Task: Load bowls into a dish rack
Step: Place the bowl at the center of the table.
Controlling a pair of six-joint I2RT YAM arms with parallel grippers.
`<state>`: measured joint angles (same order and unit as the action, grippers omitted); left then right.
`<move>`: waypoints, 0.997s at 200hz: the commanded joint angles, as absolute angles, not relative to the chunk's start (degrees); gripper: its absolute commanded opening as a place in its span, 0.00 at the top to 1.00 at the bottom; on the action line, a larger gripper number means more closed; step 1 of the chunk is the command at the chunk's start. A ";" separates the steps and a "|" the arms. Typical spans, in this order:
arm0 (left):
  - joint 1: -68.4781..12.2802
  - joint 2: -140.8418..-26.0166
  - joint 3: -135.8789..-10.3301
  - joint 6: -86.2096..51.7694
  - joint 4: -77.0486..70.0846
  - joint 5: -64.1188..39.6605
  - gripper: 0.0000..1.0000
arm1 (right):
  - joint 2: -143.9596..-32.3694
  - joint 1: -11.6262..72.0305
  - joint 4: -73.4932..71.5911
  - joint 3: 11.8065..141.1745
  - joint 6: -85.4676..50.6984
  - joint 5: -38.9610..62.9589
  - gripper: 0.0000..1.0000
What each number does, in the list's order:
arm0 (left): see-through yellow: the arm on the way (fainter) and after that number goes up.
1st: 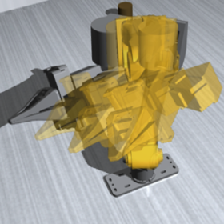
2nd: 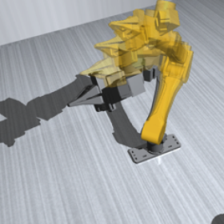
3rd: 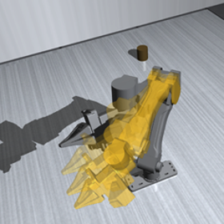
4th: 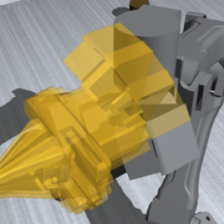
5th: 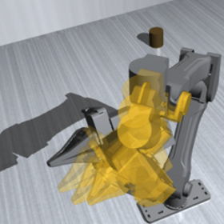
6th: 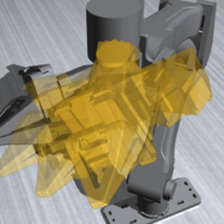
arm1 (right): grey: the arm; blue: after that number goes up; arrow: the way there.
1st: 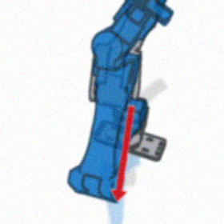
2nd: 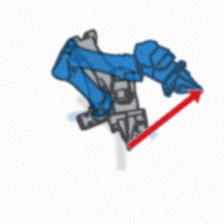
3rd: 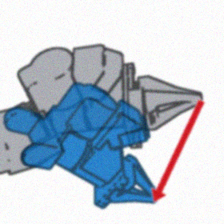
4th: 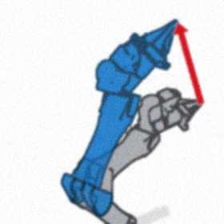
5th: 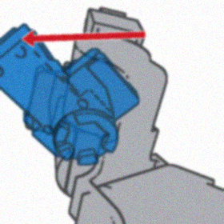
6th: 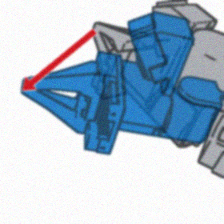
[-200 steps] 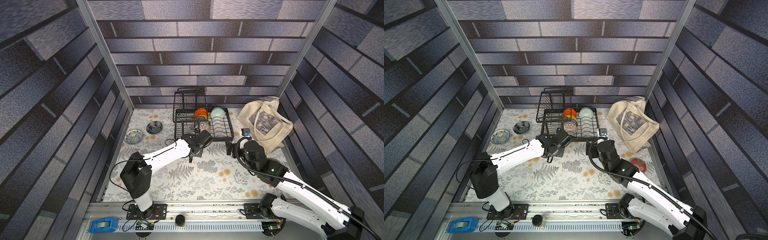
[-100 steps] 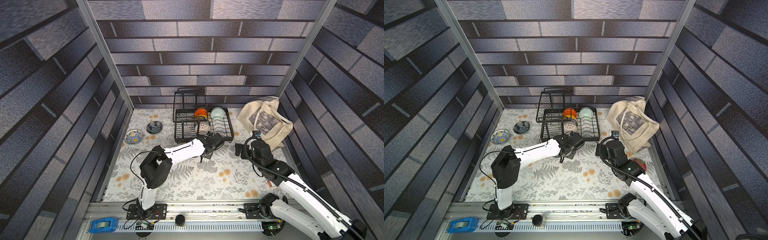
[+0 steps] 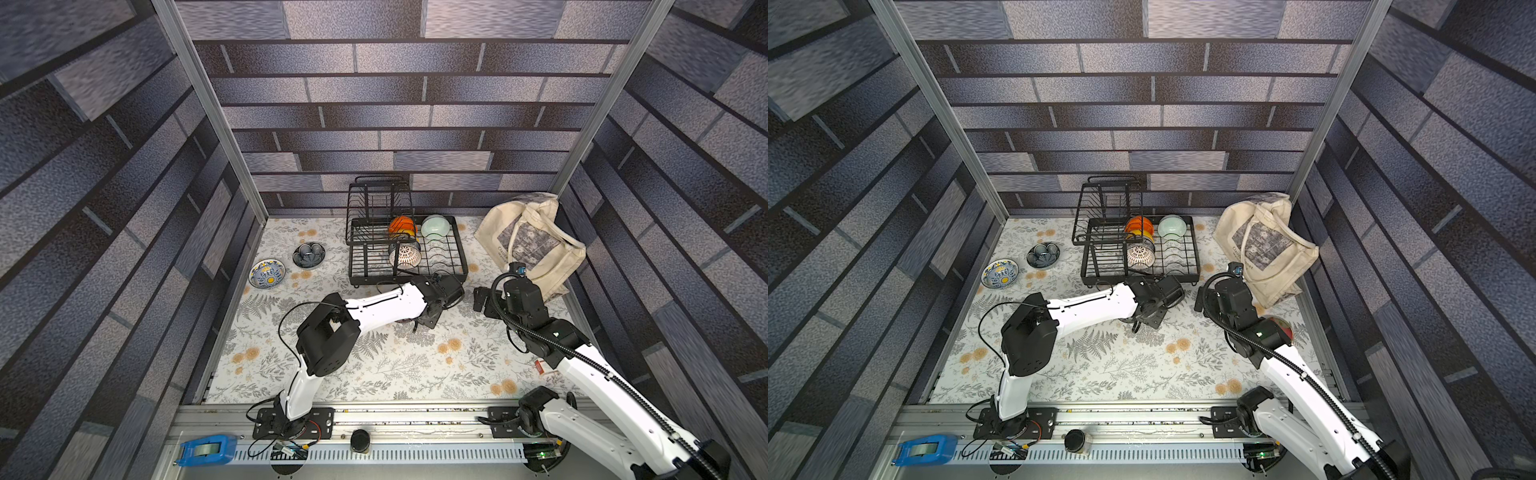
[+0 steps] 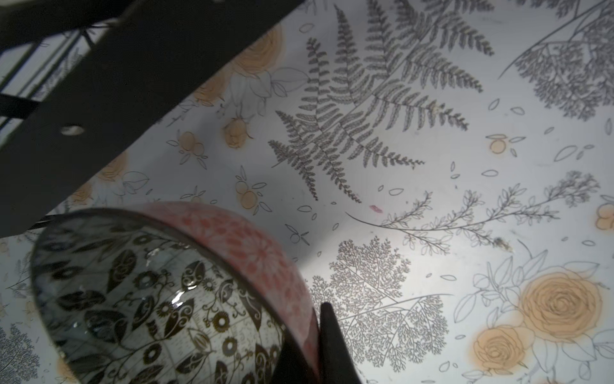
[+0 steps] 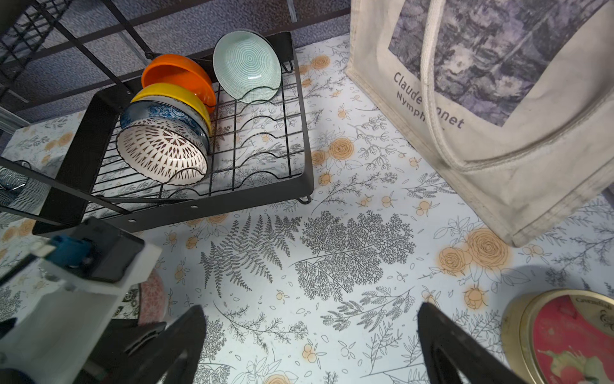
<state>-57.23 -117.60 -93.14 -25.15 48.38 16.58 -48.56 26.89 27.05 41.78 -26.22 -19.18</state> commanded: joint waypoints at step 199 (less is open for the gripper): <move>-53.10 -113.28 -96.84 -26.27 47.96 11.11 0.25 | -48.77 24.25 30.74 43.04 -30.23 -10.96 0.00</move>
